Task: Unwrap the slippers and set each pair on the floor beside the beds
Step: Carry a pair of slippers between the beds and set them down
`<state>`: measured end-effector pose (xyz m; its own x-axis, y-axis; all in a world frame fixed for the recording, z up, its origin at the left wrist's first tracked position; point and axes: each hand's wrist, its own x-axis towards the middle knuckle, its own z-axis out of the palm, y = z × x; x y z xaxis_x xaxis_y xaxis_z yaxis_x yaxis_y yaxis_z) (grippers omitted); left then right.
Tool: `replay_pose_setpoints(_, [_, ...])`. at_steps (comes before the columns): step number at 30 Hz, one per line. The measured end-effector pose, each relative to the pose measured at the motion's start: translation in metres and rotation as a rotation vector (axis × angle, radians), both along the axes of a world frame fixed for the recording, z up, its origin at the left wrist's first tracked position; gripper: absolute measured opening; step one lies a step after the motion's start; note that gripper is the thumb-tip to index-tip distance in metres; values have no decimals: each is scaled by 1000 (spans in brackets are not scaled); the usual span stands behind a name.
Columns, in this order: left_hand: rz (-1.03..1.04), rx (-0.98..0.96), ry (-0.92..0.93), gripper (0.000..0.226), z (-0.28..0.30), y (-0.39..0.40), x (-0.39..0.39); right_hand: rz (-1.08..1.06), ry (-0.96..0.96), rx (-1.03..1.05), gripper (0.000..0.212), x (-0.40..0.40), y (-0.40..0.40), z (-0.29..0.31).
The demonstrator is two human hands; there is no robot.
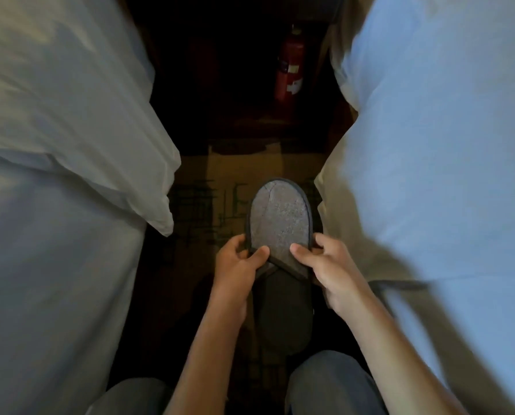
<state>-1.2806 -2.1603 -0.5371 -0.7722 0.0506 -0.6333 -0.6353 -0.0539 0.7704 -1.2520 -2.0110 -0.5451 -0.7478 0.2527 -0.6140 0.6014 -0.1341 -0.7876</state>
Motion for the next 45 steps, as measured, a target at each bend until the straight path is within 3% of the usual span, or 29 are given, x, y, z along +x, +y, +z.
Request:
replay_pose_setpoints(3, [53,11,23,37,-62,8,-11,102,19,45,27,-18,10,-54])
replay_pose_setpoints(8, [102,17,29,31,-156,16,-18,182,33,42,30,-31,23,-147])
replay_pose_setpoints(18, [83,40,-70,32,-287,11,10,40,10,-22,22,12,10,-281])
replay_pose_setpoints(31, [124,170,-94,27,-306,0,38,13,-28,-44,25,33,-3,-300])
replay_pose_setpoints(36, [113,120,12,21,-302,2,37,38,54,228,35,32,-6,-296])
replay_pose_setpoints(38, [120,126,43,23,-301,3,36,57,93,313,42,33,-8,-296])
replay_pose_setpoints(41, [108,121,84,27,-300,3,36,104,89,373,74,35,-11,-299])
replay_pose_setpoints(43, [76,120,115,30,-297,2,36,106,85,321,77,34,-11,-300])
replay_pose_setpoints(45, [30,135,140,32,-295,1,36,82,97,220,64,33,-9,-303])
